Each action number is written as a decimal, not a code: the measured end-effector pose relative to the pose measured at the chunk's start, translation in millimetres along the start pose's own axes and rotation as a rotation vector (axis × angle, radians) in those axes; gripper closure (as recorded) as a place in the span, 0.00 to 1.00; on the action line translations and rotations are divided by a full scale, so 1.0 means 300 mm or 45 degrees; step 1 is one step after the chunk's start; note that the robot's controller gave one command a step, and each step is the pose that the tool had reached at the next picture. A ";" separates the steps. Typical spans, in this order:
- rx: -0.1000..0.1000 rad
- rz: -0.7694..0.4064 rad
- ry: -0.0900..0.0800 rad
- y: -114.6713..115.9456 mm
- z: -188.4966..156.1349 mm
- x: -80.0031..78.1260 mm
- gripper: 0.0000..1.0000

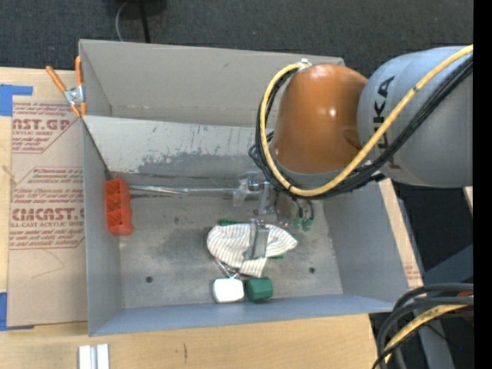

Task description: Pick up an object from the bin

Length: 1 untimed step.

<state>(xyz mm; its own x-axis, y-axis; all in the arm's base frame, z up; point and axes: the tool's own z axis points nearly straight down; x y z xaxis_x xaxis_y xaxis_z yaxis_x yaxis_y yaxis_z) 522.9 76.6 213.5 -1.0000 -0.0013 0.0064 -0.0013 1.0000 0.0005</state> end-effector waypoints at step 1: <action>-0.001 0.001 -0.009 -0.001 -0.015 -0.004 0.00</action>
Offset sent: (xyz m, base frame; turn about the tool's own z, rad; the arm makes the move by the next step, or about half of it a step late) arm 0.0255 -0.0302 -0.0891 0.1901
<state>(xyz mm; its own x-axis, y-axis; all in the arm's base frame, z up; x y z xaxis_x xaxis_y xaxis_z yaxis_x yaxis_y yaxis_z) 524.1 76.3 218.0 -1.0000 -0.0006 -0.0008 -0.0006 1.0000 0.0011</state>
